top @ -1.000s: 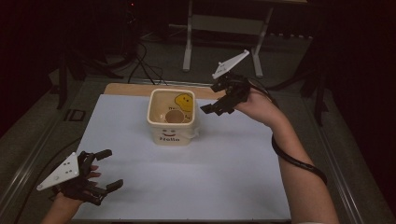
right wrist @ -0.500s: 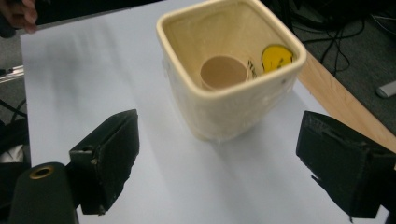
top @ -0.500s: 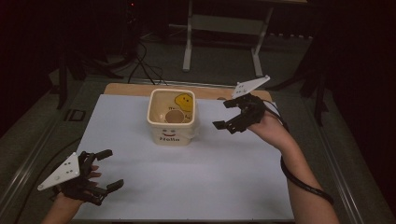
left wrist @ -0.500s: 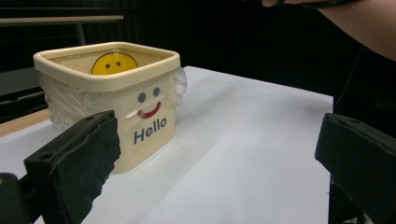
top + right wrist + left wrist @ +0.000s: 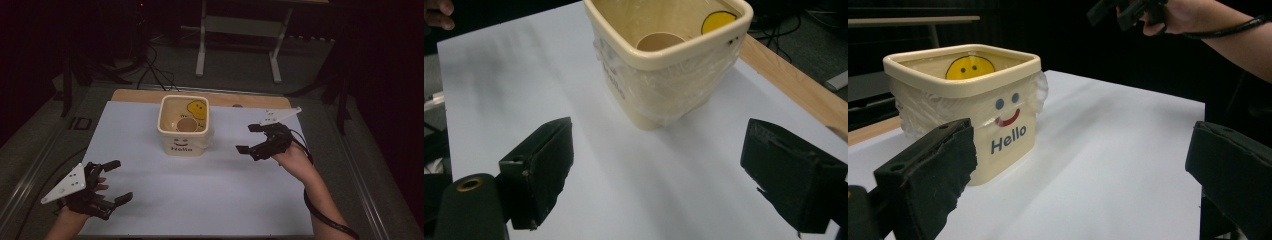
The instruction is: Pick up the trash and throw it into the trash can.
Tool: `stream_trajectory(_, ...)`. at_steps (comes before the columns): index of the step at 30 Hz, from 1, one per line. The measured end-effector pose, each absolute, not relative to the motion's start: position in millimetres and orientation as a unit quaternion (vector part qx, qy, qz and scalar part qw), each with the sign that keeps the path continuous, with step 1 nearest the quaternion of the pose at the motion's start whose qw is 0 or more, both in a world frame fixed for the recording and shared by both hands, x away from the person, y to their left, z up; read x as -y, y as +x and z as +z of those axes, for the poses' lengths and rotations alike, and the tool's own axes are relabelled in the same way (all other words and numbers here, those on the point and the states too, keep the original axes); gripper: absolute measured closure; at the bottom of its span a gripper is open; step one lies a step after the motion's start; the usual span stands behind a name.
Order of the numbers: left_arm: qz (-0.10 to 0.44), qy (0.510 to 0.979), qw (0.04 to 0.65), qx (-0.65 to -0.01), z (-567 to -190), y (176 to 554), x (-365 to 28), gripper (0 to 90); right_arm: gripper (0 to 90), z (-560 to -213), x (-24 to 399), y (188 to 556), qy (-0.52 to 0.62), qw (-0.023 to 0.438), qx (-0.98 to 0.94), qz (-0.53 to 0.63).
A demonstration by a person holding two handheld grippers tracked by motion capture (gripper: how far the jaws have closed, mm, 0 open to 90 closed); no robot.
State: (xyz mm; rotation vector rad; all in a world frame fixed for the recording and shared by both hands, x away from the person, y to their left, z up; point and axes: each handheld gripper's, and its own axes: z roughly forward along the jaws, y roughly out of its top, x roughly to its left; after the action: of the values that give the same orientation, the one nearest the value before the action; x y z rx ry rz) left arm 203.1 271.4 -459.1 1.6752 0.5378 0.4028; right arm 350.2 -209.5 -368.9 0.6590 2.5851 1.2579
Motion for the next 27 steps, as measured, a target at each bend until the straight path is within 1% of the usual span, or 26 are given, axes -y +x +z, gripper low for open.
stream_trajectory(7, 0.175, 0.728, 0.620, -0.235, -460, 203, -272, 0.8, 14.3, -389, 218, 340, 0.233, 0.098, -0.870, 0.423)
stream_trajectory(19, 0.175, 0.728, 0.619, -0.235, -459, 203, -271, 0.8, 14.3, -426, 245, 313, 0.272, 0.101, -0.850, 0.439)
stream_trajectory(27, 0.174, 0.730, 0.619, -0.234, -460, 204, -271, 0.9, 14.3, -441, 256, 302, 0.279, 0.106, -0.842, 0.449)
